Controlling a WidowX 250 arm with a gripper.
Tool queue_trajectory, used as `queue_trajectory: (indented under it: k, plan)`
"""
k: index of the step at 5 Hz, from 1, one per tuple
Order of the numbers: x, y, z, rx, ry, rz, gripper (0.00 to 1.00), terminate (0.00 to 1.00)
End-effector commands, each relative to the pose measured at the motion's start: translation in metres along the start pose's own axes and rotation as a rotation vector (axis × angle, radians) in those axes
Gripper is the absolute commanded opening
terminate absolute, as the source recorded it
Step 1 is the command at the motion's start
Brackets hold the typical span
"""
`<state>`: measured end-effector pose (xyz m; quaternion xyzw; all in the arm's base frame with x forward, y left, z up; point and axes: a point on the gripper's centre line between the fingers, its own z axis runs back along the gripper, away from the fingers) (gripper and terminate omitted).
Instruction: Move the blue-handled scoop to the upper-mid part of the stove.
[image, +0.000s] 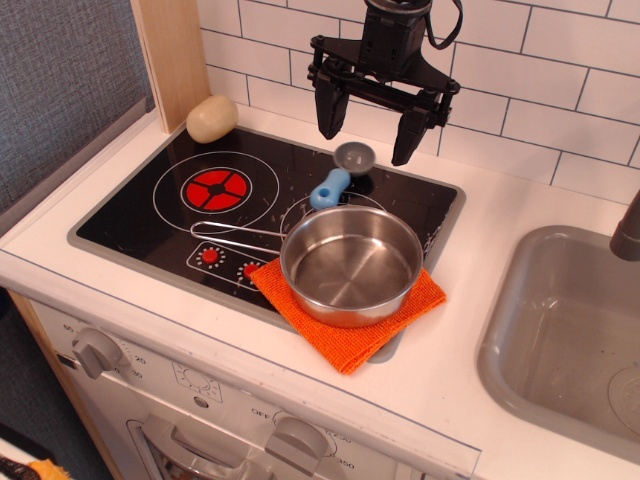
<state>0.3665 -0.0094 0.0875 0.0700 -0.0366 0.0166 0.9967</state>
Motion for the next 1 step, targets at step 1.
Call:
queue_trajectory:
  k: [1]
  plan:
    - [0.0079, 0.0115, 0.0227, -0.003, -0.072, 0.015, 1.0, 1.0]
